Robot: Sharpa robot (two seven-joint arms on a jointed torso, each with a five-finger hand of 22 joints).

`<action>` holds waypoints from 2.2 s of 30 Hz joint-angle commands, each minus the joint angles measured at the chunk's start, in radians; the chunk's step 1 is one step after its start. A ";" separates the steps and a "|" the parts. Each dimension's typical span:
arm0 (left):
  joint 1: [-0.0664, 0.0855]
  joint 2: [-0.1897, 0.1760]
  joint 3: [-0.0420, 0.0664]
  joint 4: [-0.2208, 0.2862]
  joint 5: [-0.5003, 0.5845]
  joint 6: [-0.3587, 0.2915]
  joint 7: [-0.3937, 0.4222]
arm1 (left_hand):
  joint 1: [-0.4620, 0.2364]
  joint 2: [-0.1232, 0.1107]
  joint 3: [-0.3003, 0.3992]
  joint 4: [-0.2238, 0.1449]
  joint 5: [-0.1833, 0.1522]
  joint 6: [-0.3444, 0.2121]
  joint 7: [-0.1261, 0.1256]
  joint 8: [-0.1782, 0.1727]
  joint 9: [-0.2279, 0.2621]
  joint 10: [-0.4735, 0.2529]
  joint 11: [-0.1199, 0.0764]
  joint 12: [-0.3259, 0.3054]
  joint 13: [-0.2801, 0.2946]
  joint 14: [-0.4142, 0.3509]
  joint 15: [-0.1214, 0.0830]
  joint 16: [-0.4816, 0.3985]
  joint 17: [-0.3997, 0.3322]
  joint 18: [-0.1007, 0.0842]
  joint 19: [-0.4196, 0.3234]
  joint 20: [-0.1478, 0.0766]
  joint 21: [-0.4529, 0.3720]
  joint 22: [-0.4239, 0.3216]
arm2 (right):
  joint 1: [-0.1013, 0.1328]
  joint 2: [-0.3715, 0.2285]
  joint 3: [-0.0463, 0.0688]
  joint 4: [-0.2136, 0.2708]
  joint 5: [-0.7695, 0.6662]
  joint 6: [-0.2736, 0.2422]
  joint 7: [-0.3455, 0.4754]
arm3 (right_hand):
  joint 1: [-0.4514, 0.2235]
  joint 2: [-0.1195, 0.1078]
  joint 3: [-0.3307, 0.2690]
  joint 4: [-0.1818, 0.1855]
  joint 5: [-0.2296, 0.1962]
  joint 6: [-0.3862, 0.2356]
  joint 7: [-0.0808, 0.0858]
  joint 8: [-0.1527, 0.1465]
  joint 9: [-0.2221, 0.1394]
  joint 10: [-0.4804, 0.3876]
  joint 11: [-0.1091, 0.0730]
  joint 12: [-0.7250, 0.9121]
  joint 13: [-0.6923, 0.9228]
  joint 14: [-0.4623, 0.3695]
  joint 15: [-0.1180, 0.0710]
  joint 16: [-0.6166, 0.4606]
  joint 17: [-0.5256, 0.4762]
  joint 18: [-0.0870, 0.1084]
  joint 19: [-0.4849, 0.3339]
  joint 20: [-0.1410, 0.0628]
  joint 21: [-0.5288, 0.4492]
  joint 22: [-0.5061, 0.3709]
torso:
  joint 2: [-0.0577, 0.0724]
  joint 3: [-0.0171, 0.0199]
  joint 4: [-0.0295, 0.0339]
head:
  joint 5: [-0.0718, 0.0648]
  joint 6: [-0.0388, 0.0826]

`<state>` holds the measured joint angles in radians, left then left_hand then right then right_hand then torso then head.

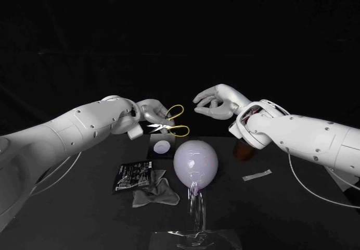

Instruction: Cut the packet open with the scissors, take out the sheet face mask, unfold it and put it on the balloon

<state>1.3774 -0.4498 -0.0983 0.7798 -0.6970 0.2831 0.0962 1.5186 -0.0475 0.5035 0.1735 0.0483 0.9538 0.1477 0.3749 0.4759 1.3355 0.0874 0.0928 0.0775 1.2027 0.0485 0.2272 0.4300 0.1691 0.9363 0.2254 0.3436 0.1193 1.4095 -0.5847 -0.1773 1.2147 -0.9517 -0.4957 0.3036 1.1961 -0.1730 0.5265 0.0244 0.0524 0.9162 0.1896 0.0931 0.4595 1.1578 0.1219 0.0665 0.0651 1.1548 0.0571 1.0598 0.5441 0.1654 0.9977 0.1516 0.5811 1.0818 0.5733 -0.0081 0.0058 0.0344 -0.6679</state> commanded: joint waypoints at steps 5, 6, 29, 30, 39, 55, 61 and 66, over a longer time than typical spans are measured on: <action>0.002 -0.028 0.002 0.044 0.155 -0.131 0.012 | 0.002 0.001 0.006 -0.001 -0.001 0.006 0.002 0.003 0.007 0.012 -0.003 -0.005 -0.001 -0.008 0.002 0.002 0.002 0.011 0.004 -0.001 0.006 0.002 | -0.011 0.002 -0.004 0.008 0.206 0.090 -0.113 | -0.057 -0.008 -0.104 0.074 0.006 -0.006 0.034 -0.017 -0.037 -0.016 0.035 -0.003 0.001 -0.258 0.045 -0.229 -0.125 -0.001 -0.167 0.044 -0.209 -0.134 | 0.001 0.0021 -0.0007 | 0.002 0.005; 0.002 -0.031 0.002 0.049 0.162 -0.140 0.014 | 0.002 0.001 0.006 -0.001 -0.001 0.006 0.002 0.003 0.007 0.012 -0.003 -0.005 -0.001 -0.008 0.002 0.002 0.002 0.011 0.004 -0.001 0.006 0.002 | -0.013 0.004 -0.004 0.008 0.208 0.097 -0.120 | -0.057 -0.007 -0.109 0.076 0.006 -0.007 0.036 -0.018 -0.039 -0.018 0.037 -0.003 0.001 -0.268 0.048 -0.240 -0.130 -0.002 -0.174 0.046 -0.220 -0.141 | 0.001 0.0021 -0.0008 | 0.002 0.006; 0.003 -0.070 0.007 0.143 0.216 -0.239 0.040 | 0.000 0.002 0.009 -0.002 -0.001 0.005 0.003 0.003 0.009 0.012 -0.003 -0.007 -0.002 -0.009 0.002 0.001 0.003 0.010 0.002 -0.002 0.007 0.003 | -0.055 0.088 -0.008 -0.043 0.240 0.107 -0.158 | 0.034 0.080 -0.359 0.173 -0.001 -0.069 0.083 -0.020 -0.143 -0.129 0.089 -0.002 -0.002 -0.430 0.123 -0.553 -0.338 0.011 -0.241 0.133 -0.517 -0.472 | 0.002 0.0004 0.0014 | -0.004 0.018; 0.003 -0.073 0.007 0.149 0.215 -0.238 0.040 | 0.000 0.002 0.009 -0.002 -0.001 0.005 0.003 0.003 0.009 0.012 -0.003 -0.007 -0.002 -0.009 0.002 0.001 0.003 0.010 0.002 -0.002 0.007 0.003 | -0.056 0.090 -0.008 -0.044 0.239 0.104 -0.155 | 0.039 0.086 -0.359 0.173 -0.001 -0.069 0.083 -0.020 -0.144 -0.129 0.089 -0.002 -0.002 -0.428 0.123 -0.553 -0.339 0.011 -0.241 0.133 -0.517 -0.475 | 0.002 0.0002 0.0014 | -0.004 0.019; 0.003 -0.082 0.008 0.177 0.213 -0.237 0.039 | 0.000 0.002 0.010 -0.003 -0.001 0.004 0.002 0.004 0.010 0.011 -0.003 -0.007 -0.002 -0.009 0.002 0.001 0.004 0.010 0.001 -0.002 0.008 0.003 | -0.057 0.100 -0.008 -0.050 0.253 0.076 -0.121 | 0.135 0.178 -0.308 0.148 -0.002 -0.001 0.043 0.024 -0.139 -0.045 0.051 0.033 0.007 -0.368 0.098 -0.533 -0.341 0.019 -0.213 0.124 -0.511 -0.500 | 0.001 0.0006 0.0000 | -0.003 0.018; 0.004 -0.088 0.008 0.199 0.201 -0.224 0.046 | -0.003 -0.001 0.033 -0.017 0.000 -0.012 0.011 -0.004 0.017 -0.009 0.006 -0.024 -0.007 -0.035 0.011 -0.014 0.008 0.004 -0.025 0.001 0.010 0.007 | -0.058 0.098 -0.008 -0.038 0.324 -0.033 -0.074 | 0.196 0.177 -0.017 -0.010 -0.004 0.155 -0.058 0.158 -0.064 0.221 -0.054 0.106 0.024 -0.114 0.002 -0.530 -0.321 0.012 -0.098 0.031 -0.389 -0.401 | 0.001 0.0012 -0.0009 | 0.000 0.017; 0.005 -0.089 0.008 0.202 0.187 -0.236 0.061 | -0.001 -0.055 0.054 -0.057 0.000 -0.069 0.050 -0.053 -0.002 -0.121 0.047 -0.032 -0.015 -0.132 0.052 -0.073 -0.012 -0.016 -0.099 0.017 -0.010 0.002 | -0.058 0.096 -0.008 -0.042 0.353 -0.055 -0.086 | 0.143 0.166 0.040 -0.046 -0.004 0.151 -0.062 0.183 -0.036 0.244 -0.059 0.103 0.025 -0.086 -0.003 -0.550 -0.309 0.011 -0.121 0.025 -0.350 -0.341 | 0.001 0.0011 -0.0003 | 0.000 0.018; 0.005 -0.091 0.008 0.198 0.188 -0.251 0.078 | -0.042 -0.111 0.043 -0.048 0.001 -0.109 0.064 -0.089 -0.022 -0.182 0.066 -0.033 -0.016 -0.190 0.077 -0.106 -0.025 -0.025 -0.134 0.034 -0.031 -0.009 | -0.058 0.097 -0.008 -0.047 0.358 -0.059 -0.116 | 0.120 0.165 0.066 -0.070 -0.004 0.148 -0.065 0.196 -0.021 0.255 -0.063 0.103 0.028 -0.073 -0.006 -0.558 -0.300 0.011 -0.131 0.022 -0.324 -0.303 | 0.001 0.0007 -0.0007 | -0.002 0.019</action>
<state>1.3814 -0.5386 -0.0904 0.9803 -0.5014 0.0501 0.1458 1.4737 -0.1541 0.5471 0.1272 0.0529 0.8447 0.2121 0.2854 0.4536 1.1517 0.1548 0.0611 0.0614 1.0117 0.1263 0.1211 0.4041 0.1607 0.8032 0.2614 0.3126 0.1100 1.3497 -0.4861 -0.1869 1.1719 -0.6175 -0.5198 0.2005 1.3225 -0.0084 0.5236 0.0163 0.0464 1.0665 0.1265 0.2870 0.4364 1.3796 0.0873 0.1731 0.0924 1.0760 0.0497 0.5026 0.2439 0.1698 0.8709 0.1738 0.2580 0.7794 0.5740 -0.0070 0.0053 0.0335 -0.6489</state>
